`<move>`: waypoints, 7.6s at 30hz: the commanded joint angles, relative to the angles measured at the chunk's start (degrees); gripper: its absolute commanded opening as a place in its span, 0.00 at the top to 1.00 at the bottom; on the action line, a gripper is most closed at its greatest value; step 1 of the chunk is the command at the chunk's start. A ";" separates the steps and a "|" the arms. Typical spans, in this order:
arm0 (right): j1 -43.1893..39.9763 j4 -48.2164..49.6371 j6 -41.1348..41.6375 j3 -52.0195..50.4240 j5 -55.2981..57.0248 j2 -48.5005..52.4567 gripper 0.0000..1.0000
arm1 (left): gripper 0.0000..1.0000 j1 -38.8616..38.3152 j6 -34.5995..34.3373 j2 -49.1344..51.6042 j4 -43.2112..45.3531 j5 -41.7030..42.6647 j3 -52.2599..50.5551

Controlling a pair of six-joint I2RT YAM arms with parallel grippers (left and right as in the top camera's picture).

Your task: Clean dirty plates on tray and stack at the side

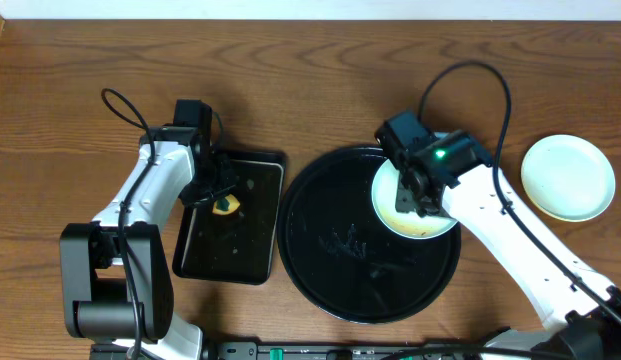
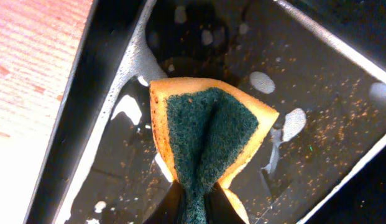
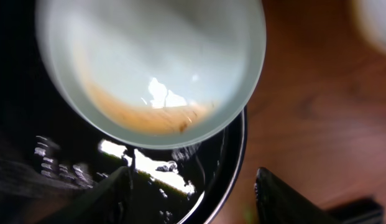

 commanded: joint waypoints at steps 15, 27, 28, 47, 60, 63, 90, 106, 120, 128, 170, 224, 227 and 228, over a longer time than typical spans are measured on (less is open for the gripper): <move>-9.62 19.52 19.26 -19.74 -21.51 -0.22 0.25 | 0.93 0.02 2.64 -0.31 0.85 0.22 -0.63; -14.10 40.39 29.77 -26.64 -32.00 -0.57 0.23 | 0.93 0.02 3.91 -0.31 1.49 3.17 -0.63; -14.38 40.39 29.11 -26.62 -32.11 -0.87 0.24 | 0.92 0.02 3.91 -0.31 1.49 3.17 -0.63; -29.70 9.92 12.55 -19.78 -26.27 -25.18 0.15 | 0.92 0.02 4.15 -0.31 2.23 3.17 -0.66; -29.86 34.21 14.53 -40.37 -35.80 -23.63 0.20 | 0.93 0.02 5.01 -0.31 2.12 5.16 -0.68; -29.86 36.46 15.89 -41.40 -34.69 -22.18 0.18 | 0.93 0.04 5.14 -0.31 2.14 5.16 -0.68; -29.86 61.35 20.39 -44.54 -26.36 -4.96 0.28 | 0.92 0.04 5.42 -0.31 2.05 5.16 -0.68; -29.70 67.36 12.98 -44.54 -25.88 -4.28 0.38 | 0.92 0.02 5.42 -0.31 2.08 5.14 -0.68; -28.52 71.84 9.64 -44.44 -27.80 2.95 0.98 | 0.92 0.02 5.42 -0.31 1.70 5.14 -0.68; -28.61 68.19 6.25 -43.19 -29.86 1.86 0.98 | 0.92 0.02 5.40 -0.31 1.66 5.14 -0.68; -0.02 -6.69 -12.92 8.48 35.69 -6.75 0.98 | 0.92 0.04 5.40 -0.31 1.64 5.14 -0.72; -11.02 3.56 -9.44 12.09 12.79 -2.97 0.99 | 0.93 0.04 4.94 -0.31 2.95 5.18 -3.85; -18.67 6.27 -9.46 12.09 6.21 -1.22 0.99 | 0.92 0.04 4.94 -0.31 2.95 5.18 -3.85; -20.52 6.82 -9.46 12.09 5.01 -0.85 0.99 | 0.92 0.02 4.94 -0.31 2.97 5.18 -3.85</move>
